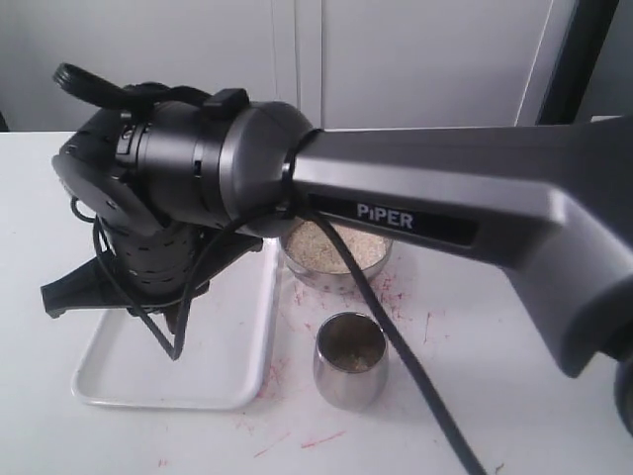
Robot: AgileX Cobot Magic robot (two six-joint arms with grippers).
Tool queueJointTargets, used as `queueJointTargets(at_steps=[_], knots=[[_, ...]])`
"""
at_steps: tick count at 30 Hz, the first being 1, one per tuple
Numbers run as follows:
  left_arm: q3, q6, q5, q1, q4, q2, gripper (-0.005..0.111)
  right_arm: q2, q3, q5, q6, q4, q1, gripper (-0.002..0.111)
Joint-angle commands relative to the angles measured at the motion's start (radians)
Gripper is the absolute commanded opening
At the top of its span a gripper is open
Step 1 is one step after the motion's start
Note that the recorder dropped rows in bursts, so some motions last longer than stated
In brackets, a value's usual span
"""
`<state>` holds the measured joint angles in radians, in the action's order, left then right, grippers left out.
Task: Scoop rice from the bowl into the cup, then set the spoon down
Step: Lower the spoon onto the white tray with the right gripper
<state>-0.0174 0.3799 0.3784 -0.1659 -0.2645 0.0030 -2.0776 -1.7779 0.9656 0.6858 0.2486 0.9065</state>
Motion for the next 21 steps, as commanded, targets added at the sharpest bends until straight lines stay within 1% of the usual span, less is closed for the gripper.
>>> queueJointTargets(at_steps=[1, 7, 11, 21], knots=[[0.005, -0.004, 0.003, -0.007, -0.013, -0.003, 0.014, -0.02, -0.007, -0.02, 0.037, 0.006, 0.001, 0.0], [0.005, -0.004, 0.003, -0.007, -0.013, -0.003, 0.014, -0.046, -0.007, -0.062, 0.086, -0.007, -0.003, 0.0], [0.005, -0.004, 0.003, -0.007, -0.013, -0.003, 0.014, -0.063, -0.007, -0.052, 0.128, -0.012, -0.012, 0.0], [0.005, -0.004, 0.003, -0.007, -0.013, -0.003, 0.014, -0.12, -0.005, -0.057, 0.13, -0.068, -0.023, 0.0]])
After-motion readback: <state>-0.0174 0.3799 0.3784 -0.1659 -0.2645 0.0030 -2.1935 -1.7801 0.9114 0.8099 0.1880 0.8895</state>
